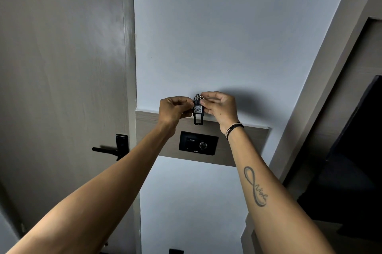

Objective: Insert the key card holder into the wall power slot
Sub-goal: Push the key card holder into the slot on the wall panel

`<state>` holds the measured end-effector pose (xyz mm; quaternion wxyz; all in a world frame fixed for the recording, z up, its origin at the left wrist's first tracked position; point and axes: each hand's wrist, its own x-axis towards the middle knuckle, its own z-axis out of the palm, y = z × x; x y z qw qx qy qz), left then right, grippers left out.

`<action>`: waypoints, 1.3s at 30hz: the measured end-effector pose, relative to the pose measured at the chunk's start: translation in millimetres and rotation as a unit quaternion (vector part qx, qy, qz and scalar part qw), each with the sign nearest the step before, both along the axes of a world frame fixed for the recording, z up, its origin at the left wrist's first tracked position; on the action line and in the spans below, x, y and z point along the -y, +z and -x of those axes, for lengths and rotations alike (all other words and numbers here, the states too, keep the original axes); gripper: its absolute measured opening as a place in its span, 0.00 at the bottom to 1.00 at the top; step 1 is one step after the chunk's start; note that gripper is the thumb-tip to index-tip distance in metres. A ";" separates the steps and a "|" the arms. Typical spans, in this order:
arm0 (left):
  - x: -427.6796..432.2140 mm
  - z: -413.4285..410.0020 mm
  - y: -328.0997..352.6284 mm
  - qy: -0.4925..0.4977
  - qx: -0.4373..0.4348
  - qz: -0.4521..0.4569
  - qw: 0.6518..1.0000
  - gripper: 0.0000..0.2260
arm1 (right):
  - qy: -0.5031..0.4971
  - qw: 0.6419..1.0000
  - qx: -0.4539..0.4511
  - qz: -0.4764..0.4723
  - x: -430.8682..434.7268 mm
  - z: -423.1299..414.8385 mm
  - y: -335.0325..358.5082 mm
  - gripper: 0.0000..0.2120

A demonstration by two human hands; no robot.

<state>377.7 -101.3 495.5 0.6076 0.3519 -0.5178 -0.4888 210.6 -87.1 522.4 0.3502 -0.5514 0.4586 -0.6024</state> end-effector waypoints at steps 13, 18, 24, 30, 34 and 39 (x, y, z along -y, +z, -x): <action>32.5 0.2 -9.7 0.010 0.052 0.016 0.998 0.05 | -0.028 0.998 0.047 -0.011 23.4 -0.2 -21.7 0.10; 47.3 0.0 -21.5 0.000 0.074 0.018 0.997 0.10 | -0.051 0.998 0.023 -0.013 34.7 -1.2 -34.0 0.09; 60.8 -2.0 -53.7 -0.011 0.106 0.004 0.994 0.12 | -0.061 0.997 0.001 -0.037 44.3 -3.4 -67.3 0.10; 66.5 2.5 -81.7 -0.006 0.118 -0.004 0.993 0.09 | -0.077 0.996 0.001 -0.042 47.8 -3.3 -95.7 0.10; 66.7 5.0 -94.9 0.013 0.141 0.013 0.990 0.09 | -0.088 0.995 -0.001 -0.036 47.6 -0.7 -108.9 0.10; 65.5 4.4 -106.6 0.012 0.168 0.020 0.985 0.14 | -0.099 0.994 -0.018 -0.043 46.8 0.7 -121.7 0.09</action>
